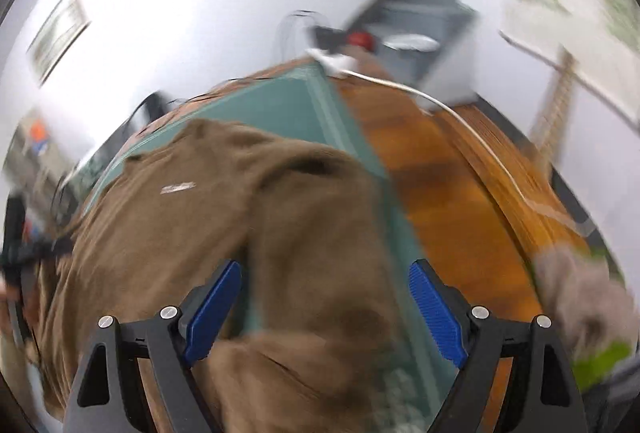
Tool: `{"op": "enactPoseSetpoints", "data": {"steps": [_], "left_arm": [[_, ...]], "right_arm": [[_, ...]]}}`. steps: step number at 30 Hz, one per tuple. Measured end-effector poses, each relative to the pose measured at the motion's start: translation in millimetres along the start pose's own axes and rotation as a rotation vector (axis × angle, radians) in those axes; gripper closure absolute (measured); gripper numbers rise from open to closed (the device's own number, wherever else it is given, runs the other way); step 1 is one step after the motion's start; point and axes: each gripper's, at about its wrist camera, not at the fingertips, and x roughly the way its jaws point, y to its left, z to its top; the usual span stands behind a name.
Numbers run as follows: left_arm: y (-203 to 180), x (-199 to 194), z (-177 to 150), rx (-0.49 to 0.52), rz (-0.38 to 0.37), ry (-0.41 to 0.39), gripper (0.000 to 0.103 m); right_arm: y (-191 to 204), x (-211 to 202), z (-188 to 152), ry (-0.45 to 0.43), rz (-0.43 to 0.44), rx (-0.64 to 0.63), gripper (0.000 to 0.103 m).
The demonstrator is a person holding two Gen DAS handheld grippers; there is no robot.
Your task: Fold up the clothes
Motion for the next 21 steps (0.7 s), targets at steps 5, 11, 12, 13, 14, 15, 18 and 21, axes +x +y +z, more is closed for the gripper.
{"op": "enactPoseSetpoints", "data": {"steps": [5,11,12,13,14,15,18,21], "left_arm": [[-6,11,-24,-0.005,-0.042,0.015,0.001],[6,14,-50,-0.094,-0.083,-0.001,0.001],[8,13,-53,-0.107,-0.087,-0.014,0.001],[9,12,-55,-0.115,-0.090,-0.024,0.001],[9,10,-57,-0.118,-0.091,-0.033,0.001],[10,9,-58,-0.120,-0.093,-0.038,0.001],[14,7,-61,-0.124,-0.103,-0.045,0.001],[21,3,-66,-0.122,-0.124,-0.053,0.001]], "right_arm": [[-26,-3,-20,0.034,0.010,0.075,0.028],[-22,29,-21,0.087,0.030,0.087,0.028],[-19,34,-22,0.091,0.027,0.074,0.028],[-12,36,-24,0.081,0.004,0.038,0.028],[-4,38,-25,0.085,-0.015,-0.003,0.030],[2,40,-26,0.086,-0.022,-0.032,0.041],[16,43,-27,0.090,-0.044,-0.103,0.066],[24,38,-26,0.069,-0.095,-0.144,0.078]]}}
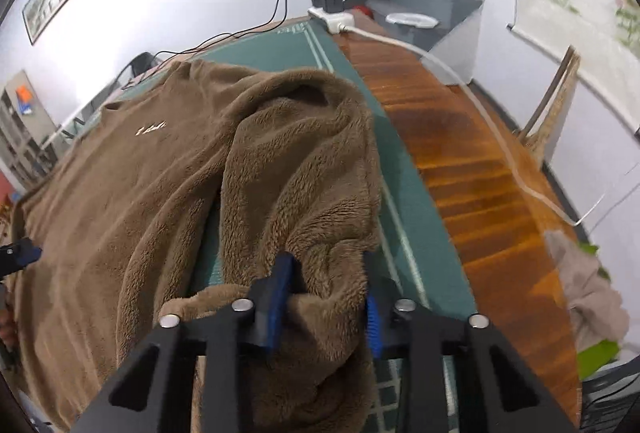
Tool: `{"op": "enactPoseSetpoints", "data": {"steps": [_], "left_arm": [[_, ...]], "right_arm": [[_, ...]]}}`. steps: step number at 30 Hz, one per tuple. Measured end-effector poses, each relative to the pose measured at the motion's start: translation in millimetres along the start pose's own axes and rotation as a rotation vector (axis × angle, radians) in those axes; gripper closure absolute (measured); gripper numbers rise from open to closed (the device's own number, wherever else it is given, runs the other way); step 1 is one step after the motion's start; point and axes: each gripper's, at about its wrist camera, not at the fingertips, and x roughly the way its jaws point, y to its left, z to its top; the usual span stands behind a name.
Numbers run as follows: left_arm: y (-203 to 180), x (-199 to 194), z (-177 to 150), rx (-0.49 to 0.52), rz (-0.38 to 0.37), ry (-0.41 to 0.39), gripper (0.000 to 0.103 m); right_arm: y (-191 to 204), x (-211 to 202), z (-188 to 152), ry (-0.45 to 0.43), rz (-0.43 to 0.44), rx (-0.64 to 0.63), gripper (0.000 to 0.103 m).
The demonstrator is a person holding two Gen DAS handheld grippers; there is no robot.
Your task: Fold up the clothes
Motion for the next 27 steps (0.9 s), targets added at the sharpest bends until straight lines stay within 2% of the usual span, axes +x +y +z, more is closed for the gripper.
{"op": "enactPoseSetpoints", "data": {"steps": [2,4,5,8,11,14,16,18,20,21,23,25,27], "left_arm": [[5,-4,-3,0.001,-0.017,-0.007,0.001],[7,-6,-7,0.011,-0.031,-0.018,0.001],[8,-7,-9,0.020,-0.035,-0.024,0.001],[3,-7,-16,0.064,-0.018,-0.043,0.001],[-5,-8,-28,0.121,0.027,-0.070,0.001],[-8,-12,-36,0.148,0.033,-0.076,0.001],[-1,-17,-38,0.125,0.000,-0.084,0.001],[6,-22,-41,0.102,-0.034,-0.093,0.001],[12,-27,-42,0.088,-0.062,-0.097,0.001],[15,-29,-43,0.087,-0.072,-0.096,0.001],[18,-32,-44,0.093,-0.080,-0.093,0.001],[19,-34,-44,0.101,-0.086,-0.089,0.001],[19,-34,-43,0.102,-0.094,-0.085,0.001]], "right_arm": [[1,-10,8,-0.035,-0.090,-0.031,0.081],[1,-22,21,-0.092,-0.229,-0.074,0.081],[1,-30,30,-0.132,-0.308,-0.091,0.081],[9,-51,57,-0.257,-0.469,-0.114,0.081],[37,-69,83,-0.384,-0.513,-0.149,0.081],[86,-89,100,-0.542,-0.460,-0.215,0.081],[122,-97,102,-0.601,-0.370,-0.271,0.081],[144,-92,105,-0.547,-0.188,-0.289,0.079],[156,-81,107,-0.465,-0.037,-0.287,0.062],[150,-77,105,-0.442,-0.016,-0.264,0.040],[126,-70,99,-0.418,-0.035,-0.203,0.021],[99,-65,94,-0.391,-0.056,-0.136,0.021],[52,-61,84,-0.342,-0.087,-0.001,0.021]]}}
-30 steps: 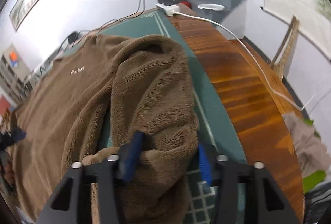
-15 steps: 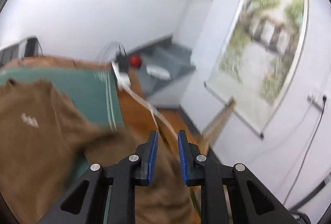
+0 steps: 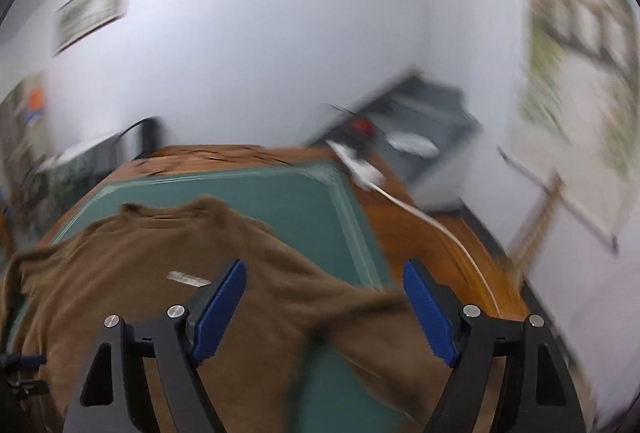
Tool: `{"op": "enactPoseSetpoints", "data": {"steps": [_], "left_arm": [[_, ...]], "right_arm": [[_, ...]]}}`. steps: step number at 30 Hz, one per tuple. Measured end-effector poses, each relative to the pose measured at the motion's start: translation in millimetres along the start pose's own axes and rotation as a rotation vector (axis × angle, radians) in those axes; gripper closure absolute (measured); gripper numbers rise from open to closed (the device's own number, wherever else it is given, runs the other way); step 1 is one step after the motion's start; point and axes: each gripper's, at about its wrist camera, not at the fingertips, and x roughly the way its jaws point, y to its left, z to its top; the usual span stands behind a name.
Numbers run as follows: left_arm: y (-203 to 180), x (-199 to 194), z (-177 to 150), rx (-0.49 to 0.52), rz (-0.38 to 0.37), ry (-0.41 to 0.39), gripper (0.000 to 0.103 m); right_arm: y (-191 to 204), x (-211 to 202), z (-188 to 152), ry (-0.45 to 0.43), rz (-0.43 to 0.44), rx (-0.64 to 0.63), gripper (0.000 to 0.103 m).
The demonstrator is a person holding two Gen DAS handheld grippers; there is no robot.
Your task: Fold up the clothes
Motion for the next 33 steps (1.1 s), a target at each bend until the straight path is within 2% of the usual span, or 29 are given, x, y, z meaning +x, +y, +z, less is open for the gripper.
{"op": "enactPoseSetpoints", "data": {"steps": [3,7,10,12,15,17,18,21,23,25,29,33], "left_arm": [[-1,2,2,0.009,0.001,0.006,0.001],[-2,1,1,0.017,0.004,0.010,0.001],[-4,1,-1,0.023,0.018,0.010,0.001],[-5,0,-3,0.028,0.028,0.010,0.001],[-6,0,-4,0.028,0.034,0.011,0.001],[-4,-5,-7,0.019,0.025,0.007,0.001],[-4,-7,-9,0.016,0.021,0.006,0.001],[-4,-12,-13,0.015,0.013,0.003,0.001],[-3,-13,-12,0.014,0.010,0.005,0.001],[-4,-11,-5,0.002,-0.004,0.025,0.001],[-7,-10,15,-0.025,-0.068,0.040,0.001],[-16,-20,39,-0.015,-0.077,-0.011,0.001]], "right_arm": [[-77,3,-27,0.098,-0.108,0.206,0.021],[-135,7,-62,0.208,-0.183,0.317,0.021],[-157,15,-71,0.248,-0.146,0.357,0.021],[-158,31,-68,0.264,-0.129,0.356,0.021],[-147,55,-63,0.306,-0.095,0.304,0.021],[-143,74,-63,0.345,-0.106,0.261,0.021],[-141,82,-64,0.364,-0.115,0.240,0.023],[-138,86,-73,0.397,-0.112,0.201,0.071],[-130,74,-70,0.361,-0.143,0.152,0.077],[-115,58,-59,0.295,-0.192,0.078,0.080],[-64,14,-18,0.086,-0.269,-0.082,0.080],[12,-22,11,-0.135,-0.294,-0.277,0.080]]}}
